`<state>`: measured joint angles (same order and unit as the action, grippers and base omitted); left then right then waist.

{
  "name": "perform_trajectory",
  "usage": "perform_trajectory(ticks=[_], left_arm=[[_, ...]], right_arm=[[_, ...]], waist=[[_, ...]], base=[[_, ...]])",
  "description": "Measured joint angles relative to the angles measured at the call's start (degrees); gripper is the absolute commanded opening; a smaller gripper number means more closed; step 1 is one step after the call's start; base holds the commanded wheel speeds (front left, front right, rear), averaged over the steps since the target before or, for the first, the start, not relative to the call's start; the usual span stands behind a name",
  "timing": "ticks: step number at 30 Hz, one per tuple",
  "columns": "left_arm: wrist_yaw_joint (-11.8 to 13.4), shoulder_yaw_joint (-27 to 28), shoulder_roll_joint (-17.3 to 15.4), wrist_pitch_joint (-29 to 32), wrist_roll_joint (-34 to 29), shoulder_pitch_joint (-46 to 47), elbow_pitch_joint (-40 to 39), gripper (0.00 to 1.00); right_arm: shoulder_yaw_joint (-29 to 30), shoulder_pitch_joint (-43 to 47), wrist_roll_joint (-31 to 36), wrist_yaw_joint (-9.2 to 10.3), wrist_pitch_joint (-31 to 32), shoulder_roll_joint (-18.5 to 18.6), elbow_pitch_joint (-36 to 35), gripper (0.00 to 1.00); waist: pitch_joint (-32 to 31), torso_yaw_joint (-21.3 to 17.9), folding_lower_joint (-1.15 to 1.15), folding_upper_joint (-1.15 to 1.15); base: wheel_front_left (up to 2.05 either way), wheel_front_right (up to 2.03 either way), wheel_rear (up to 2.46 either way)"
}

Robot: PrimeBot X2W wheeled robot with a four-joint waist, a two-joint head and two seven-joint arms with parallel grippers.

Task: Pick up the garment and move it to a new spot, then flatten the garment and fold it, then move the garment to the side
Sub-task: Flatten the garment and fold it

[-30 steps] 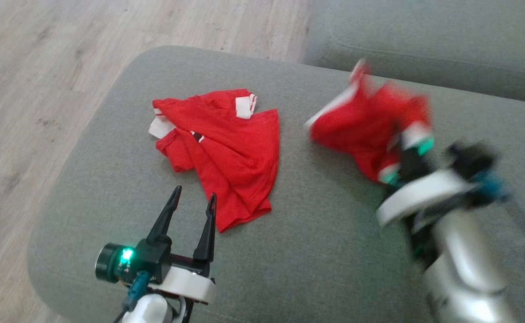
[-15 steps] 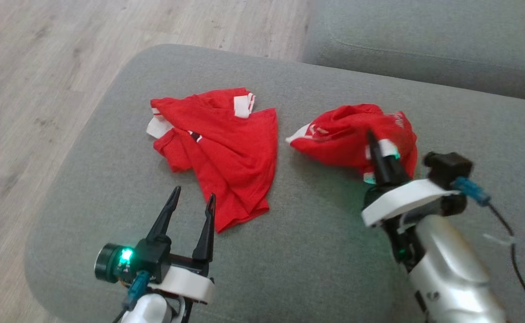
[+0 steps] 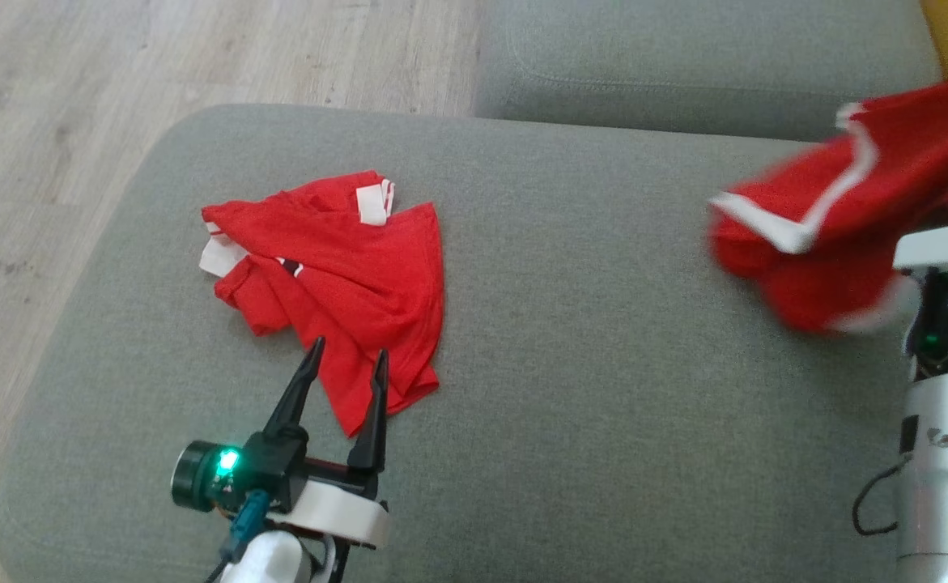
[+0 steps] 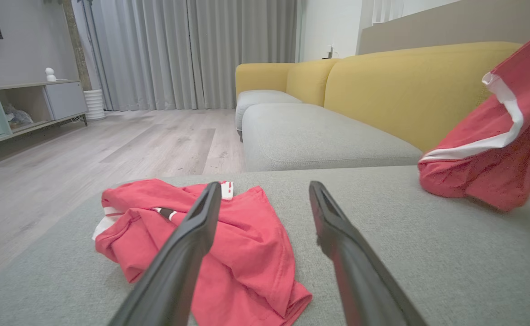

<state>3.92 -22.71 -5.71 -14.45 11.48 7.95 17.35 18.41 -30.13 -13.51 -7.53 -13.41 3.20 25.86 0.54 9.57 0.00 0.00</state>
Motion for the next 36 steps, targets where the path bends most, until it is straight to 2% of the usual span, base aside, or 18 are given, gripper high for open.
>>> perform_trajectory(ticks=[2,7,12,13,16,17,18,25,29,36], left_arm=[[-0.41,-0.01,0.12,0.00,-0.32,-0.15,0.01,1.00],[-0.98,-0.05,0.43,0.00,-0.78,0.00,0.03,1.00],[-1.68,-0.30,0.68,0.00,-0.96,0.53,0.57,1.00],[-1.68,-0.30,0.68,0.00,-0.96,0.53,0.57,1.00],[-1.99,-0.76,0.87,0.00,-1.04,1.43,1.14,1.00],[-2.00,-0.96,0.98,0.00,-1.29,1.71,1.23,1.00],[-2.01,-1.10,1.05,0.00,-1.45,1.90,1.35,1.00],[-2.34,-1.09,1.26,0.00,-1.45,2.26,2.23,1.00],[-2.34,-0.82,1.27,0.00,-1.45,2.25,2.42,1.00],[-2.33,0.09,1.14,0.00,-1.47,2.18,2.26,1.00]], right_arm=[[0.40,-0.19,1.23,0.00,1.26,-0.01,-1.74,0.00],[-5.86,0.47,-0.22,0.00,2.82,-0.05,0.85,0.00],[-17.31,0.79,-3.63,0.00,2.00,-0.01,9.69,0.00],[-17.31,0.79,-3.63,0.00,2.00,-0.01,9.69,0.00],[-25.64,0.79,-5.39,0.00,1.59,0.01,15.73,0.00],[-28.32,0.79,-6.16,0.00,1.55,-0.01,17.56,0.55],[-30.63,0.76,-6.91,0.00,1.54,-0.04,19.12,1.00],[-39.56,-1.00,-10.37,0.00,1.54,0.02,26.99,1.00],[-43.42,-1.25,-12.39,0.00,1.05,0.05,27.04,1.00],[-44.24,-0.75,-13.41,0.00,-0.29,0.11,24.72,1.00]], waist=[[0.42,-0.10,0.00,0.00],[2.03,1.18,0.00,0.00],[3.53,3.50,0.01,0.00],[3.53,3.50,0.01,0.00],[4.36,5.28,0.01,0.00],[4.60,5.91,0.01,0.00],[4.82,6.50,0.01,0.00],[5.45,8.81,0.01,0.00],[4.56,7.70,0.01,0.00],[2.03,3.79,0.01,0.00]], base=[[0.00,0.00,0.00],[0.00,0.00,0.00],[0.00,0.00,0.00],[0.00,0.00,0.00],[0.00,0.00,0.00],[0.00,0.00,0.00],[0.00,0.00,0.00],[0.00,0.00,0.00],[0.00,0.00,0.00],[0.00,0.00,0.00]])
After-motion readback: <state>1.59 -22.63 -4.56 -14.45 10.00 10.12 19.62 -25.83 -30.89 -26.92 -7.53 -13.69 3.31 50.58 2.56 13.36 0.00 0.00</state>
